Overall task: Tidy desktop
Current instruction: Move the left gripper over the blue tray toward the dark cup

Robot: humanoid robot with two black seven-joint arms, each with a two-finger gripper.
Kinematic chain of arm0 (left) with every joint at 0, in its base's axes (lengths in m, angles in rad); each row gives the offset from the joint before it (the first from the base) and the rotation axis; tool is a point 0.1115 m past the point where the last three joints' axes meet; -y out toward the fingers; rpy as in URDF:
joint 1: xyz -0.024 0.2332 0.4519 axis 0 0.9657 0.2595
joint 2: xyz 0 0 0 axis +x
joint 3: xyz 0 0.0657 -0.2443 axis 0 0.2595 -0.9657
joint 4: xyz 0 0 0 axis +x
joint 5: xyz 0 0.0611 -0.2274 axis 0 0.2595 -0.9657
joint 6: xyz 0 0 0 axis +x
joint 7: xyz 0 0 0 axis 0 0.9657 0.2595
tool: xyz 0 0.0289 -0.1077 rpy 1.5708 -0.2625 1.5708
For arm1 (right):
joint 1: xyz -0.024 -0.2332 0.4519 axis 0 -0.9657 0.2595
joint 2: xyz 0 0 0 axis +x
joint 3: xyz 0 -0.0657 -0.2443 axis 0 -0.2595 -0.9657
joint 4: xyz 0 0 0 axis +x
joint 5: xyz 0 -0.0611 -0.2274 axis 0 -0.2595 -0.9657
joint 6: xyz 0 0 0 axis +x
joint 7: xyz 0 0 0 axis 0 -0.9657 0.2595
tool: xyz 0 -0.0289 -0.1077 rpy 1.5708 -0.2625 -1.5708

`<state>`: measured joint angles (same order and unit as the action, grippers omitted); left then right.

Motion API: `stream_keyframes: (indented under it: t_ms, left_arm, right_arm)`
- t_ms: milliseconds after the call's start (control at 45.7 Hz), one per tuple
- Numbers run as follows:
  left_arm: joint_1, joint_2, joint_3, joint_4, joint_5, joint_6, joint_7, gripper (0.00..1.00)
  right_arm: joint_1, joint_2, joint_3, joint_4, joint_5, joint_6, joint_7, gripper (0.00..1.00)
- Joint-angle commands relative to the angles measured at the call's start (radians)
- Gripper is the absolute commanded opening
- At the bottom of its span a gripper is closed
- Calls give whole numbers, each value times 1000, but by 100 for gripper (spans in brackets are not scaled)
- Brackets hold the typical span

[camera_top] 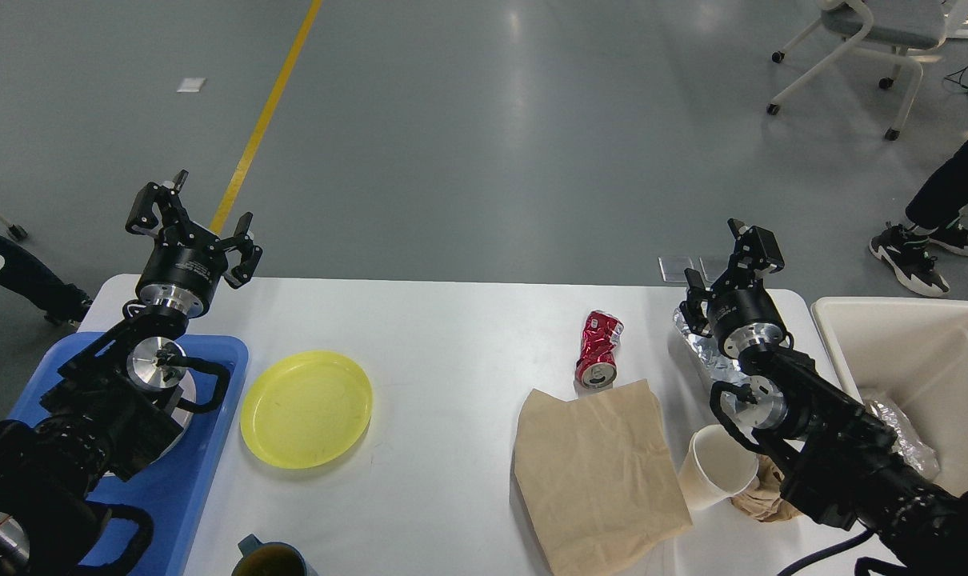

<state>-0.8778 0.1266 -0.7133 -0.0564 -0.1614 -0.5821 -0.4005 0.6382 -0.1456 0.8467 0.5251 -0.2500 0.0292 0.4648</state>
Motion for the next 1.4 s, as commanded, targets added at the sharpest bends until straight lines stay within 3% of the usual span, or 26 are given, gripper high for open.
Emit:
stream_keyframes:
  t_ms: [0,657,941,1226,1379]
  left_arm:
    - [5,-10,3,0,2,-28,-29,96]
    - [-13,-4,18,0,13,-13,-6,96]
    - [-89,19,359,4,54,-79,140,96]
    - [-207,53,638,12,101,-82,212,96]
    - [-231,53,739,15,229,-82,226,96]
  right_arm:
    - [0,0,0,1,0,0,0,100]
    - [0,0,0,1,0,0,0,100]
    - [0,0,0,1,0,0,0,100]
    - [0,0,0,1,0,0,0,100]
    - [0,0,0,1,0,0,0,100]
